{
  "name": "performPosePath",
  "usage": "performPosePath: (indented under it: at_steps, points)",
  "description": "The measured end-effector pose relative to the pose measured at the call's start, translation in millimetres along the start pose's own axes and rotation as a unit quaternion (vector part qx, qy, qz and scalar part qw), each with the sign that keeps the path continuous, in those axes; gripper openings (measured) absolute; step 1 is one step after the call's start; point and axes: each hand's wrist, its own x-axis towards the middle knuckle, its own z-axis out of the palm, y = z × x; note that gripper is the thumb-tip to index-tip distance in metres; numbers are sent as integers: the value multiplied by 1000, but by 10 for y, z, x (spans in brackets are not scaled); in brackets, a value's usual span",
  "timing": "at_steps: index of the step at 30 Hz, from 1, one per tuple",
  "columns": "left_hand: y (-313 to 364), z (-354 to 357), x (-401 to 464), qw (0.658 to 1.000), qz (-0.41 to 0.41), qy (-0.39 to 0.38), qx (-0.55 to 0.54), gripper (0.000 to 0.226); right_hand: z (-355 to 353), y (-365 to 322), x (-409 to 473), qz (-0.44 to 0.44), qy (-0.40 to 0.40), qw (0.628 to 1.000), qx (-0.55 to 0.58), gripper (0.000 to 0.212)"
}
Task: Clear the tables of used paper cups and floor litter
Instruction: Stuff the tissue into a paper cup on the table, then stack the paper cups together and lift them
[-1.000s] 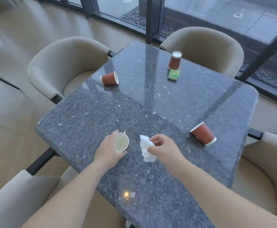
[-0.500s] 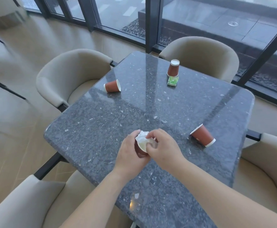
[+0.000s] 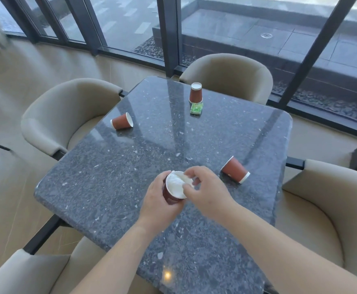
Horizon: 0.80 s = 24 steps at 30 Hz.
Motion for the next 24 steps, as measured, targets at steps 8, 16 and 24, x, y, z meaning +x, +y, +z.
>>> performPosePath:
  at_steps: [8, 16, 24]
  points:
    - [96, 274, 230, 999, 4, 0, -34, 89, -481, 514, 91, 72, 79, 992, 73, 15]
    - [108, 585, 564, 993, -34, -45, -105, 86, -754, 1253, 363, 156, 96, 983, -11, 17]
    - [189, 746, 718, 990, -74, -73, -90, 87, -820, 1682, 614, 200, 64, 974, -89, 39]
